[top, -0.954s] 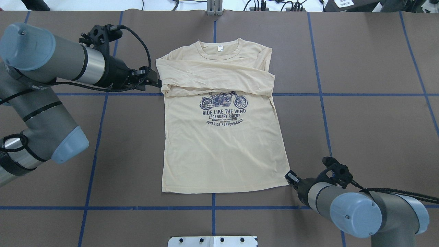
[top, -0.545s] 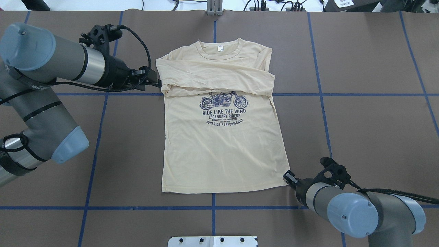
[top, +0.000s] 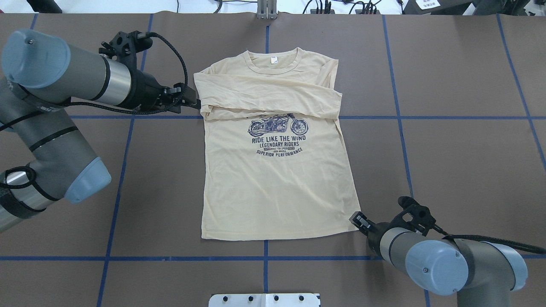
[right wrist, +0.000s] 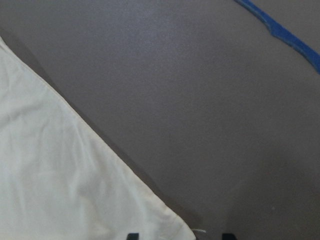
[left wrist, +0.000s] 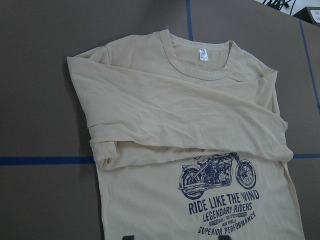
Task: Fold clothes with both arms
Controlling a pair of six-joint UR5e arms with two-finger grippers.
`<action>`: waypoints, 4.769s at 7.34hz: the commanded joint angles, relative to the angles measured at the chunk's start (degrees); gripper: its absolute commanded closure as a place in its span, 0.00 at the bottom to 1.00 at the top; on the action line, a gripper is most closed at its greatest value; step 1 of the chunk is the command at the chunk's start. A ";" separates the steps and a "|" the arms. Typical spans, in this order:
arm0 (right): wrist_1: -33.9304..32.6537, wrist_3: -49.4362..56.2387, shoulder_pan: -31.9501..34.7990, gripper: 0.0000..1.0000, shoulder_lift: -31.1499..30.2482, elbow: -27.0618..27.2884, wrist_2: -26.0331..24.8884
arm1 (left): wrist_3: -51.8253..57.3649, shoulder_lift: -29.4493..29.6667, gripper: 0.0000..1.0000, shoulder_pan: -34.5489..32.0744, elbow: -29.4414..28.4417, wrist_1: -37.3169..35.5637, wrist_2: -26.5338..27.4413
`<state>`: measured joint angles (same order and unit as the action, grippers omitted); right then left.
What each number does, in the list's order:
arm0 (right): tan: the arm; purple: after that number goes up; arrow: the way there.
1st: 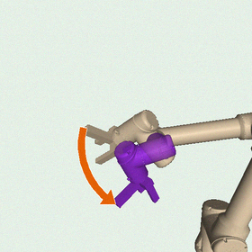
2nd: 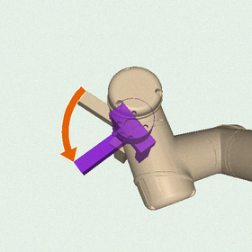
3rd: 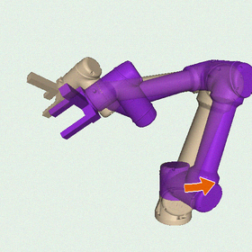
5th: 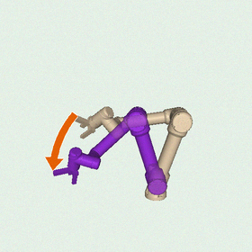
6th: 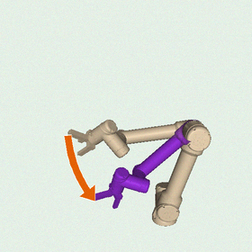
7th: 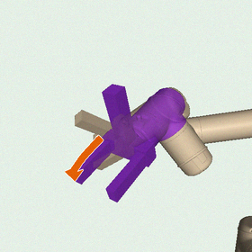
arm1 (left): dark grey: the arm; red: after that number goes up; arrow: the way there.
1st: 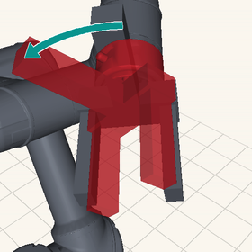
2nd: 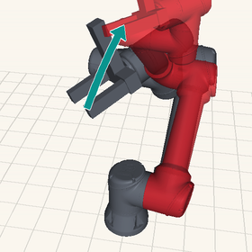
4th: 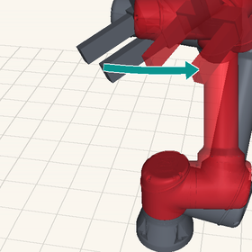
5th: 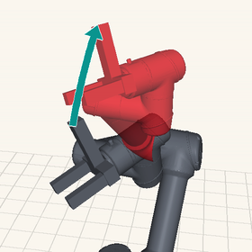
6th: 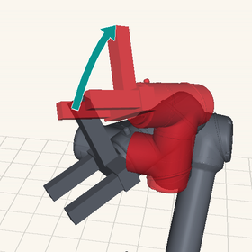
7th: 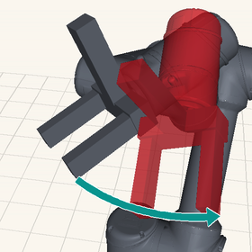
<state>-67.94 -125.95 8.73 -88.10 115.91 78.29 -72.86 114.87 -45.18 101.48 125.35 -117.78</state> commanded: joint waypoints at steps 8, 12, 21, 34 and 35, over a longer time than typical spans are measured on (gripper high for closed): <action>-0.17 0.09 0.32 1.00 -1.02 2.83 2.90 | -7.53 -3.31 0.35 0.97 -0.16 -0.02 -0.09; -0.09 0.09 -0.29 1.00 -5.15 6.26 5.90 | -23.08 -9.21 0.35 16.83 8.44 -3.24 11.91; -0.18 0.09 -0.47 1.00 -4.98 6.35 5.82 | -32.61 -8.61 0.46 33.41 9.70 -16.11 24.08; -0.17 0.00 -1.34 1.00 -4.63 6.79 5.82 | -32.26 -7.03 1.00 33.14 15.29 -22.84 21.81; -0.35 0.00 -2.31 1.00 -4.63 8.44 5.73 | -31.56 -7.73 1.00 33.05 16.89 -23.05 21.80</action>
<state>-68.13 -125.92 7.39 -92.75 122.98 84.09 -105.22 107.83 -12.00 115.55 103.87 -95.50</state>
